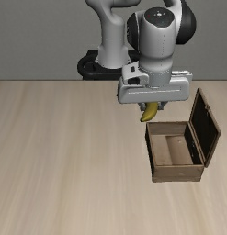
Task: Pick up the banana and place it in the box
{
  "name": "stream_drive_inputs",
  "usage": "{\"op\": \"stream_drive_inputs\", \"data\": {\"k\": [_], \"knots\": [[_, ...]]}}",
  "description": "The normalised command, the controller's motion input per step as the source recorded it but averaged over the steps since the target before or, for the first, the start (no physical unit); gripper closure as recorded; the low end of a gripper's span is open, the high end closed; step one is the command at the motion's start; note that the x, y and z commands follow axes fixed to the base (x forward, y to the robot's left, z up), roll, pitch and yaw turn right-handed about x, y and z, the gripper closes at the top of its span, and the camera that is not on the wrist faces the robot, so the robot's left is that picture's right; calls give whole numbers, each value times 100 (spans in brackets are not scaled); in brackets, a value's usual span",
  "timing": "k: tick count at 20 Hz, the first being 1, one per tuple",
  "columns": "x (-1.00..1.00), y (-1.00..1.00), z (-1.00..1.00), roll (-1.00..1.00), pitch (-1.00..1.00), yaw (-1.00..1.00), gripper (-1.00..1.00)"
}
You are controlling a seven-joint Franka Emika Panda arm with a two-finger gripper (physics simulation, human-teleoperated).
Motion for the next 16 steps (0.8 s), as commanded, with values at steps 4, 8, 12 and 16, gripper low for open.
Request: {"op": "stream_drive_inputs", "data": {"k": [4, 8, 12, 16], "knots": [[25, 75, 0, 0, 0, 0, 100], [25, 50, 0, 0, 0, 0, -100], [0, 0, 0, 0, 0, 0, -100], [0, 0, 0, 0, 0, 0, -100]]}}
